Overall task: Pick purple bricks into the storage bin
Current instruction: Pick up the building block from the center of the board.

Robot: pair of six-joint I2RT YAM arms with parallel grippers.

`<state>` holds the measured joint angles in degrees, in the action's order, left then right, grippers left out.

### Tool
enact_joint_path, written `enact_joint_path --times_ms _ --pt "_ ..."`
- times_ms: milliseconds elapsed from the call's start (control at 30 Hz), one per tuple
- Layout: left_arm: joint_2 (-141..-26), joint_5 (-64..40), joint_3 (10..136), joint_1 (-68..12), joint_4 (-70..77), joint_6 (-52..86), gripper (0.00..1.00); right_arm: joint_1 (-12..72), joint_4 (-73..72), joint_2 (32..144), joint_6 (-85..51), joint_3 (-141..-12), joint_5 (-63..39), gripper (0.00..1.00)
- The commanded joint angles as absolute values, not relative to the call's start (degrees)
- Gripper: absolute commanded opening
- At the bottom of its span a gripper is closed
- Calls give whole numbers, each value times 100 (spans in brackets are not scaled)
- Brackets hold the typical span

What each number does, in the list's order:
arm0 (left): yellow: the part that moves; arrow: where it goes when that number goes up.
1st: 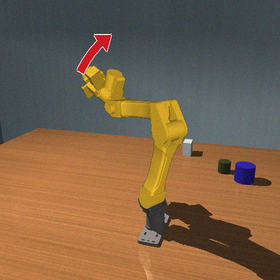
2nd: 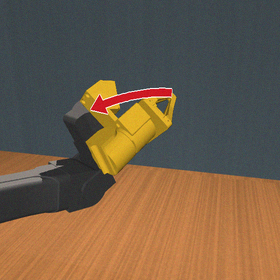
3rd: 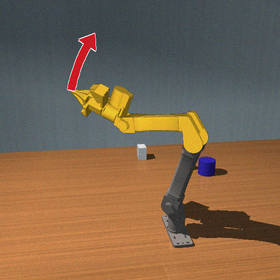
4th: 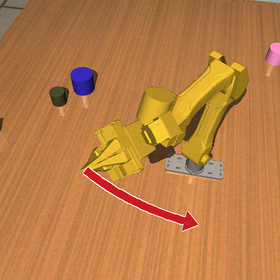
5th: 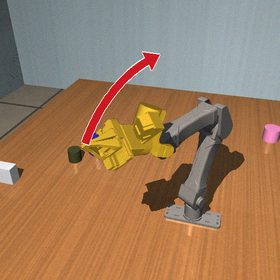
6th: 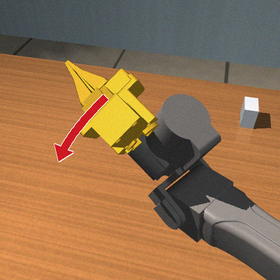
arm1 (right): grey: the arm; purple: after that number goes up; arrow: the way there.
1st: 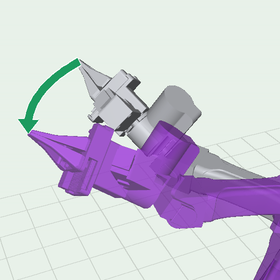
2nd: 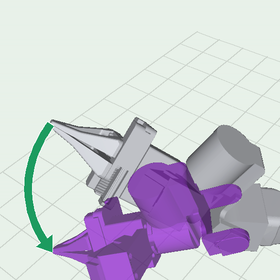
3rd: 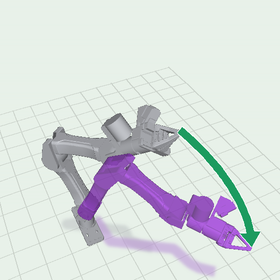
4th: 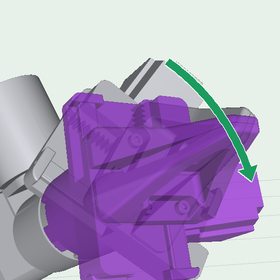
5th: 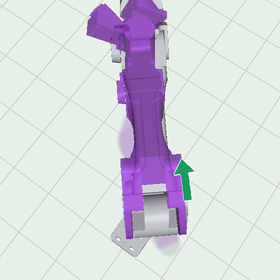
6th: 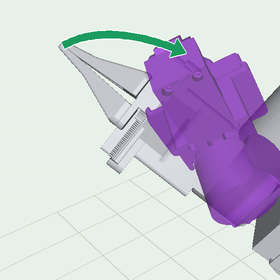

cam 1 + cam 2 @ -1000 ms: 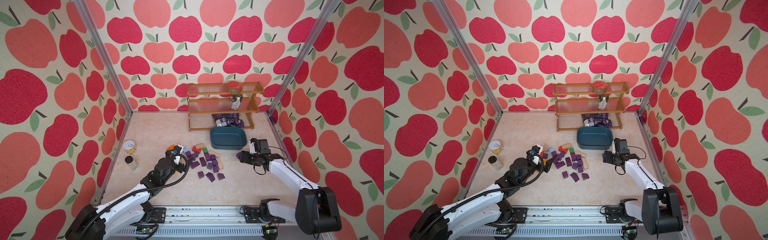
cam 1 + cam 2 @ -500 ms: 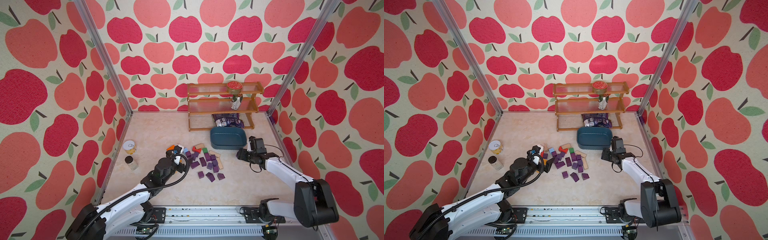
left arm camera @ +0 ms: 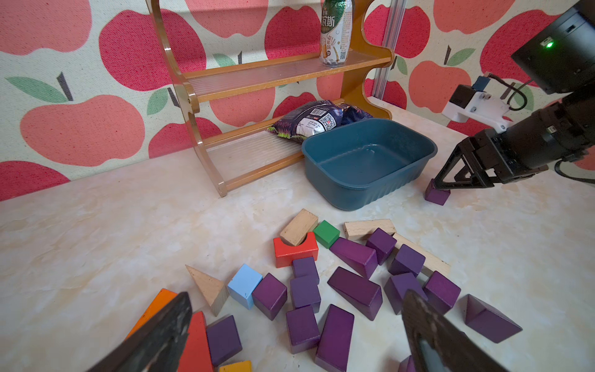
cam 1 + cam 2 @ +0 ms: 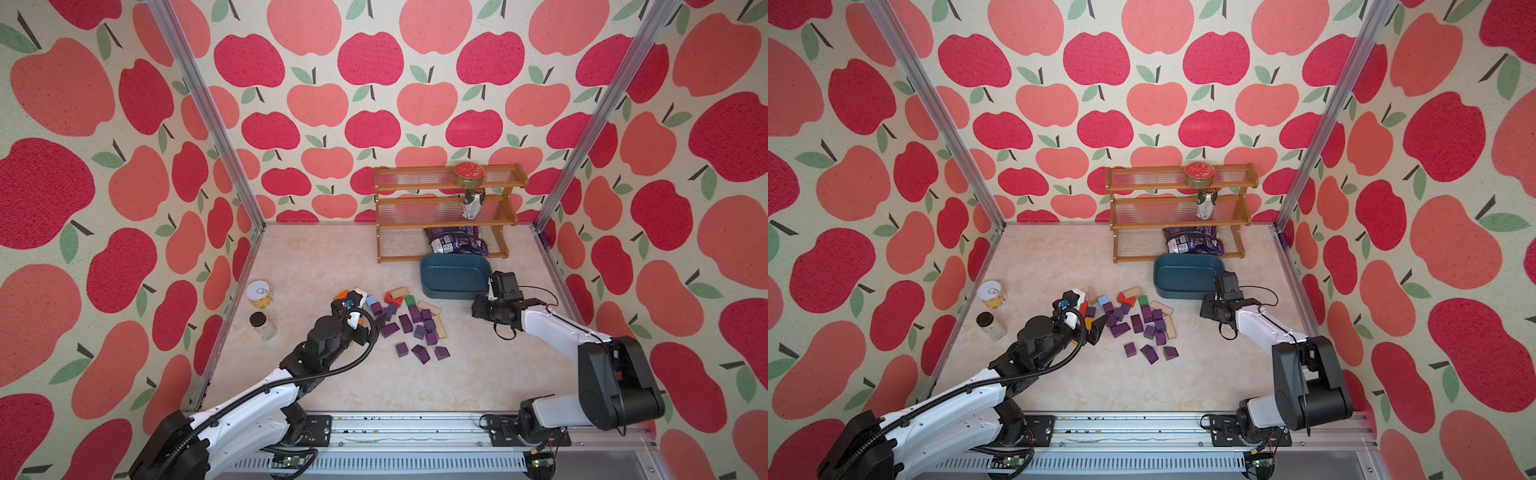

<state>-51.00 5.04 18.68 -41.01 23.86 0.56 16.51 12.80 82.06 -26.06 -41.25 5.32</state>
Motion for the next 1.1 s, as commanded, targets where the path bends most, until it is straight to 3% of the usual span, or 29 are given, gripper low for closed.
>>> enact_joint_path --times_ms 0,100,700,900,1067 --pt "-5043 433 1802 -4109 2417 158 99 1688 1213 8311 -2729 -4250 728 63" --pt "-5051 432 1802 -4105 2417 167 99 1697 1217 8362 -2725 -4297 737 59" --pt "-5101 422 1802 -4104 2425 177 99 1767 1215 8921 -2723 -4589 839 56" --pt "-5124 421 1802 -4105 2392 176 99 1775 1195 8990 -2657 -4566 914 43" --pt "-5124 423 1802 -4107 2382 185 99 1776 1185 8986 -2647 -4520 994 40"
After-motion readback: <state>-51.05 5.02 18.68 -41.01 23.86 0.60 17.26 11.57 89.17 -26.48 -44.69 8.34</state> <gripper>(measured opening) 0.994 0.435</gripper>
